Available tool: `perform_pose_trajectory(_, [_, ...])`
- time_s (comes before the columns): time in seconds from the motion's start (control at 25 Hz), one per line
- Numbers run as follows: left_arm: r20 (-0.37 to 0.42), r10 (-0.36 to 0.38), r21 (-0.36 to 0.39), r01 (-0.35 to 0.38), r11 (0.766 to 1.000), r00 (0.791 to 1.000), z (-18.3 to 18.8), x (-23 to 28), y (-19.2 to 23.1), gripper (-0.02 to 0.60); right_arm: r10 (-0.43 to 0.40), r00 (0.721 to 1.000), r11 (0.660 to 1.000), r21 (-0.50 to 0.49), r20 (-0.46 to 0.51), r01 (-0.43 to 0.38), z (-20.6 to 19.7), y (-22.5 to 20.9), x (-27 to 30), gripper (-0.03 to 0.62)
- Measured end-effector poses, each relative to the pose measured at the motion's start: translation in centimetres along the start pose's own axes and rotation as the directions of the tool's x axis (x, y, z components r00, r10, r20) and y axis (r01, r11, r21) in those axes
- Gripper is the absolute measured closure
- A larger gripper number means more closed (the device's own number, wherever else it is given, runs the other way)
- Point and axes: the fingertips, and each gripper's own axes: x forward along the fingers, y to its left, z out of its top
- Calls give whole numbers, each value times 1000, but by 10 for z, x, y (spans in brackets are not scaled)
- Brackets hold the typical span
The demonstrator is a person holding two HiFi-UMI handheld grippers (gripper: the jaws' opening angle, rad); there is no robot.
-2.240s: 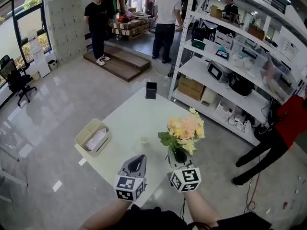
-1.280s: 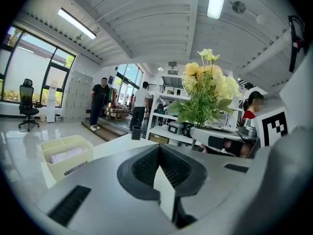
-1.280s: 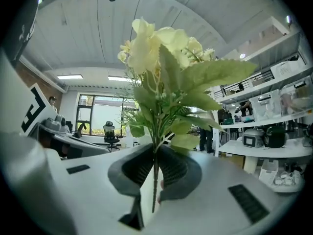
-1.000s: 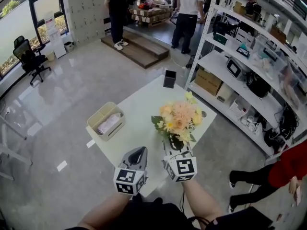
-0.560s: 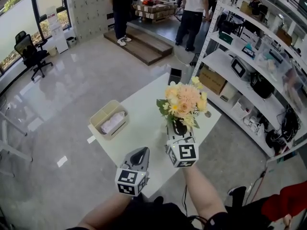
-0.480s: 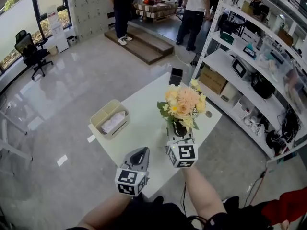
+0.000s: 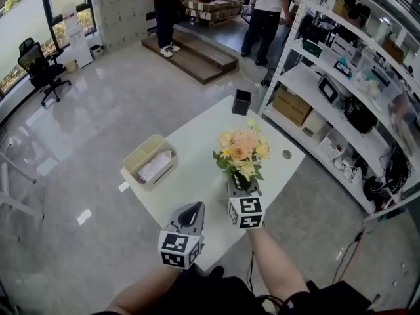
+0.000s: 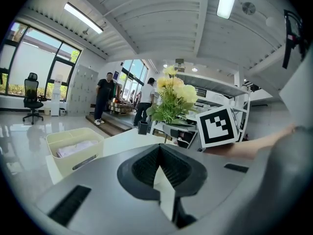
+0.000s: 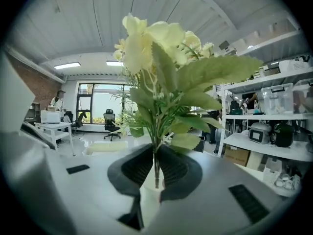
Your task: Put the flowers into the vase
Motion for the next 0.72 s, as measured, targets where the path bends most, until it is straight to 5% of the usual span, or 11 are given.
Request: perform_pose_trajectory(0.72, [11,-20,-9,20,1000,1000,3,5,8,577,17,951,1000,-3,-308,-19,-47,-3,23,548])
